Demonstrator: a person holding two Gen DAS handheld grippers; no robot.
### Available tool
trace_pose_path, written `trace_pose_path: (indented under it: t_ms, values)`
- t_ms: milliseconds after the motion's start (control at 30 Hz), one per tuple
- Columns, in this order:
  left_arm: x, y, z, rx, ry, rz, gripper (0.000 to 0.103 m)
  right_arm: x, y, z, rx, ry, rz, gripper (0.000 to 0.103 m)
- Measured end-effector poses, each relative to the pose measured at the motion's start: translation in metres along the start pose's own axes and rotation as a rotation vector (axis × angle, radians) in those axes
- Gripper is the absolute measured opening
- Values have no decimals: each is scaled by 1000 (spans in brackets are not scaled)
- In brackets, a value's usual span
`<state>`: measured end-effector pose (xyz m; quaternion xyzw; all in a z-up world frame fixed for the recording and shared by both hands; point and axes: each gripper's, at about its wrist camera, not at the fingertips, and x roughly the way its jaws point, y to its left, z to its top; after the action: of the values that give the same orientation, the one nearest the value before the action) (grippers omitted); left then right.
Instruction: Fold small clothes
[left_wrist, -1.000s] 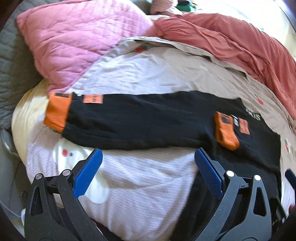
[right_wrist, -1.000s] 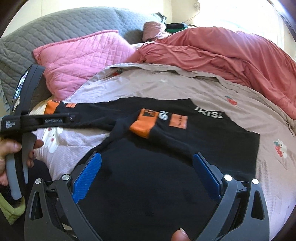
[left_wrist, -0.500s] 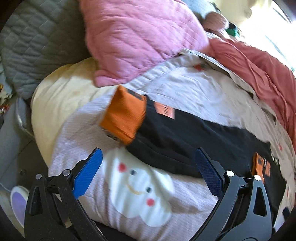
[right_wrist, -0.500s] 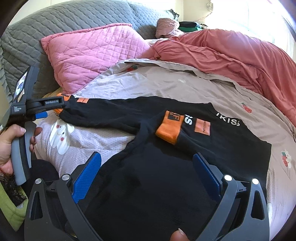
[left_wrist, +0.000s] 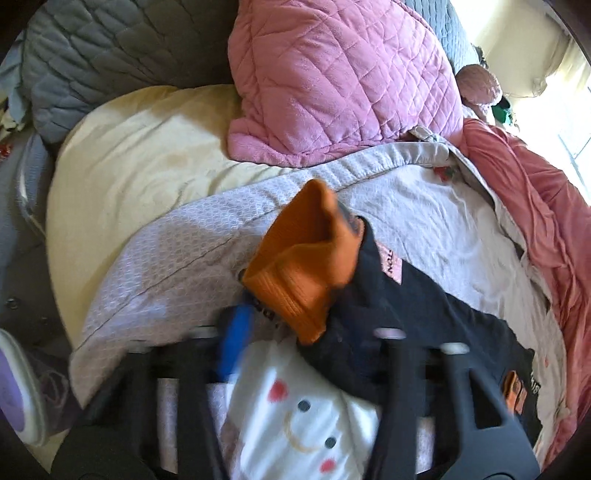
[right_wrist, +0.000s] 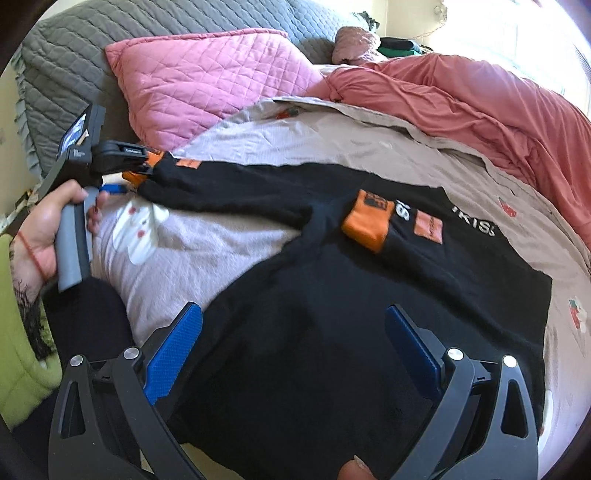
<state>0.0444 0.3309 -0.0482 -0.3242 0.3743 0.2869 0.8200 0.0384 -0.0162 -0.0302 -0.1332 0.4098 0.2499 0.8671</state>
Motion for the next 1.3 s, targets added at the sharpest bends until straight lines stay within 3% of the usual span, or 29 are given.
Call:
trace_pose_path:
  t_ms: [200,467,600,800,933,1067,1100,1300]
  values:
    - [-31,-33,-8,110,-65,-134,2,-2,-40,-7,100,-1,-59,98]
    - [-82,-141,-56,364,-32,-372,2,-15,-114,-18,266,-54,-151,98]
    - [-90,-186,-93,464,29,-431,2,-22,-152,-32,359,-72,-181,98]
    - [-81,-235,-149,604,128,-445,2,-29,-187,-46,442,-87,-203,98]
    - [-64,-250,-184,680,193,-438,3,-32,-201,-50,481,-92,-206,98]
    - [-53,-250,-206,756,244,-460,11,-31,-207,-52,501,-81,-213,98]
    - [-51,-250,-209,779,259,-473,17,-30,-208,-53,507,-76,-212,98]
    - [-47,-234,-209,809,335,-551,26,-16,-201,-47,551,-32,-125,98]
